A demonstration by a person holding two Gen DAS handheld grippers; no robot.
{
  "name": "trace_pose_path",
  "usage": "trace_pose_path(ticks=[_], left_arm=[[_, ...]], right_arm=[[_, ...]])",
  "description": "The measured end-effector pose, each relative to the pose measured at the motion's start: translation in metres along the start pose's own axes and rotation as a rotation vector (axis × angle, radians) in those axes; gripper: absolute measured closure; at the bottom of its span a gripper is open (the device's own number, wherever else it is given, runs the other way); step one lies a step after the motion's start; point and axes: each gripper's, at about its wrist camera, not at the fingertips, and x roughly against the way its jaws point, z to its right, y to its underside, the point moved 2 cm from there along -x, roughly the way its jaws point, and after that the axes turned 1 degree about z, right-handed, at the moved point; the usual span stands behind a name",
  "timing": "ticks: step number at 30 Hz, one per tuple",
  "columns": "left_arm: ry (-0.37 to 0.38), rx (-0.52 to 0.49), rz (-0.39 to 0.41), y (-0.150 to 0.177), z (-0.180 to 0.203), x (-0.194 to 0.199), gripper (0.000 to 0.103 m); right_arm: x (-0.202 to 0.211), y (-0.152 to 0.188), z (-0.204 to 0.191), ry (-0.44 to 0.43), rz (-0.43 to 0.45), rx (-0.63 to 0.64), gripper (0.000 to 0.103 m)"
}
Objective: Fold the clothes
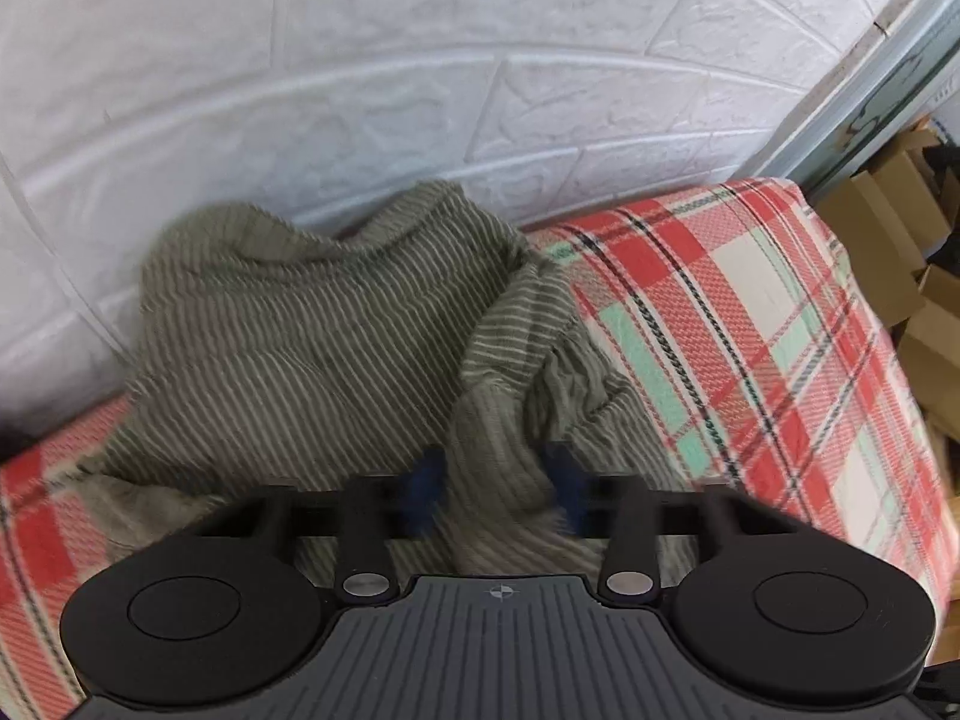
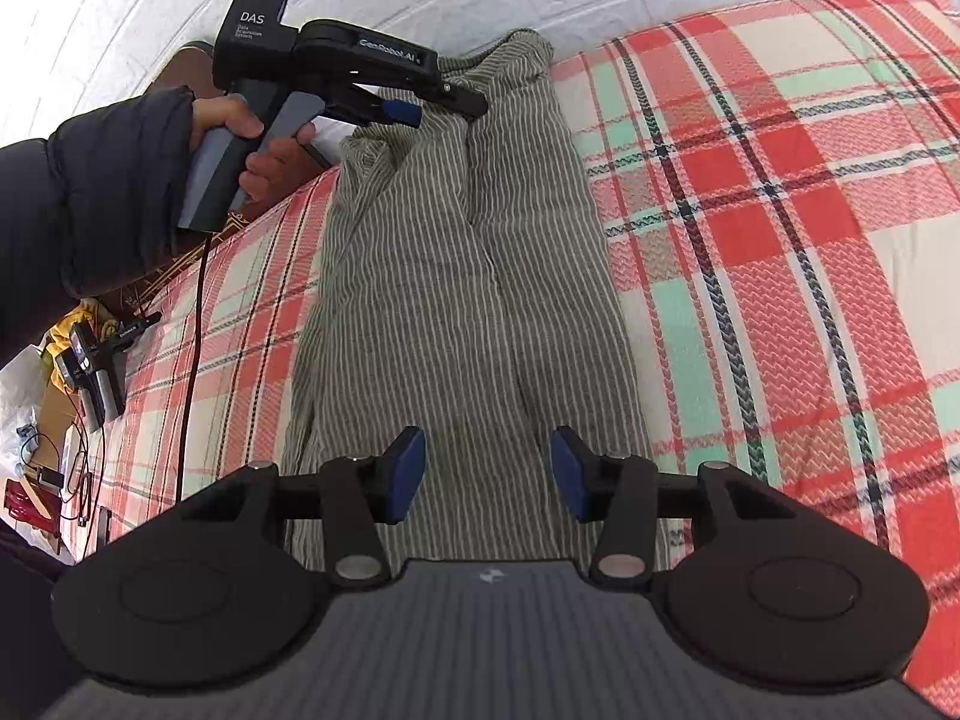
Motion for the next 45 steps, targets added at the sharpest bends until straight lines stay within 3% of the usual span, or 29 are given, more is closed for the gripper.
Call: trace_pose_path(ticks=[3,8,13,14,16,17,19,20,21,25,29,38,45], left_arm=[[-0.012,-0.024,0.01,-0.005,0.004,0.003,0.101],[-0.042,-0.104,0.02,-0.014,0.014,0.008,0.101],[-0.144,-0.236,-0.009,-0.015,0.03,-0.007,0.101],[-0.168,-0.249,-0.018,-0.013,0.031,-0.013,0.099],[-0.204,-0.249,-0.018,-0.009,0.03,-0.023,0.083],[-0.214,-0.239,-0.011,-0.008,0.029,-0.026,0.071],[-0.206,-0.199,0.013,-0.01,0.027,-0.022,0.063],[-0.204,-0.195,0.03,-0.014,0.027,-0.014,0.051],[-0.202,-0.192,0.047,-0.017,0.027,-0.006,0.045],[-0.172,-0.152,0.126,-0.028,0.022,0.035,0.045],[-0.092,-0.065,0.186,-0.013,0.007,0.078,0.029],[-0.014,0.096,0.036,0.103,-0.022,0.068,0.039],[0.02,0.211,0.075,0.126,-0.025,0.061,0.04]], right_arm=[[-0.002,-0.003,0.0,-0.003,0.001,0.0,0.051],[0.0,-0.009,-0.004,-0.019,0.029,0.004,0.051],[-0.008,-0.02,-0.006,-0.001,0.038,0.006,0.051],[-0.01,-0.022,-0.006,0.003,0.036,0.005,0.051],[-0.013,-0.023,-0.007,0.009,0.03,0.007,0.051],[-0.014,-0.023,-0.007,0.013,0.025,0.009,0.052],[-0.013,-0.024,-0.008,0.014,0.021,0.01,0.052],[-0.012,-0.024,-0.008,0.013,0.023,0.012,0.052],[-0.01,-0.024,-0.008,0.011,0.025,0.014,0.052],[-0.006,-0.028,-0.011,0.003,0.045,0.032,0.052],[-0.006,-0.045,-0.012,-0.016,0.075,0.059,0.052],[-0.023,-0.125,-0.016,-0.048,0.102,0.166,0.052],[-0.059,-0.18,-0.023,-0.034,0.057,0.236,0.052]])
